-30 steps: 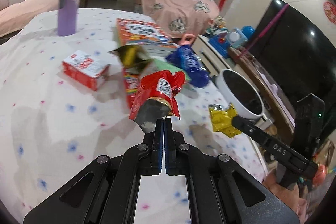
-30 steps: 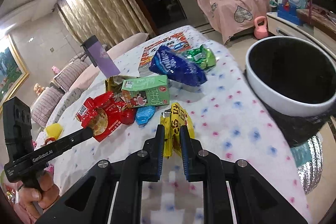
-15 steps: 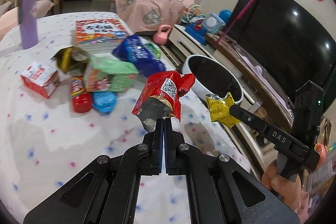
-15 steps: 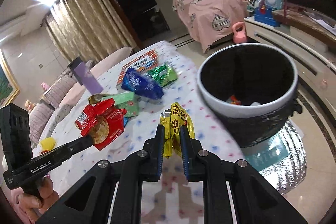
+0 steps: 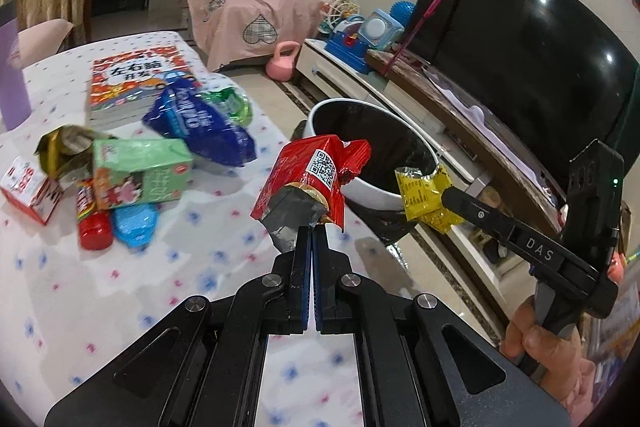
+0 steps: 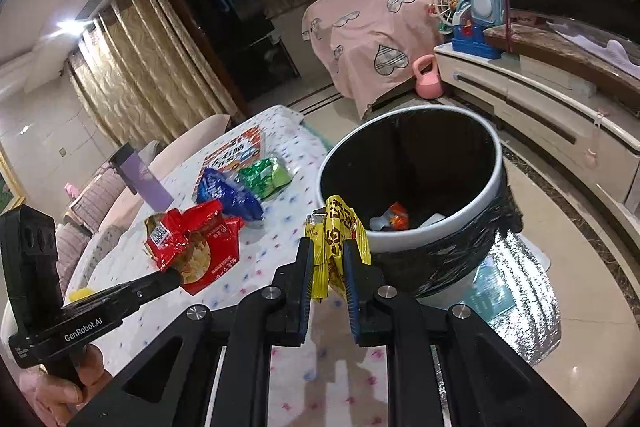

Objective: Collect trash
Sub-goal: 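Carry the red bag and yellow wrapper to the bin and open both tools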

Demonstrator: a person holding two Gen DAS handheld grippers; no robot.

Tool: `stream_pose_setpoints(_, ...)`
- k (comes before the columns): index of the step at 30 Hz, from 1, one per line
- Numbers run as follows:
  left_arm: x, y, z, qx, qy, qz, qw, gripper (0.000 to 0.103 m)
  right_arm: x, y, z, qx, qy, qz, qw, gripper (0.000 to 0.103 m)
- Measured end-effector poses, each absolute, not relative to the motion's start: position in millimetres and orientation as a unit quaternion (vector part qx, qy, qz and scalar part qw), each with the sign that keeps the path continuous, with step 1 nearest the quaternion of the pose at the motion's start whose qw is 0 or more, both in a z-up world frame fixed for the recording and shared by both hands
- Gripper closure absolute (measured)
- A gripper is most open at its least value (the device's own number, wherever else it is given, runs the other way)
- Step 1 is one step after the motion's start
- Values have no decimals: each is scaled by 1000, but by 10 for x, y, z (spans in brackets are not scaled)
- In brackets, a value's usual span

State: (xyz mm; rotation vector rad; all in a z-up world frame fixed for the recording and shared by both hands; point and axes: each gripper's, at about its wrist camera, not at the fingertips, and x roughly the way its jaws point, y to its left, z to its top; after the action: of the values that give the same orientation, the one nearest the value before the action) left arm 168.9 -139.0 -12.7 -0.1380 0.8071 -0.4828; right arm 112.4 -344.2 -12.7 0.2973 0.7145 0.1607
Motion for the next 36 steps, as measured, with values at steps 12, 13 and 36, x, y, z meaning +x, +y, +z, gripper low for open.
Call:
stream_pose_setpoints(12,1966,-1875,-58,-31,387,-250,887,102,1263,-3719,-24,142,334,54,930,88)
stream_pose_setpoints(13,2004,-1916,-50,-30,387,-252,886,102,1278,-3746,-12,141,333,52,931,88)
stream_pose_setpoints(36,2581,-2559,-173,1,413,-261,873,102,1832,-4085,-26,128,342,26,931,85)
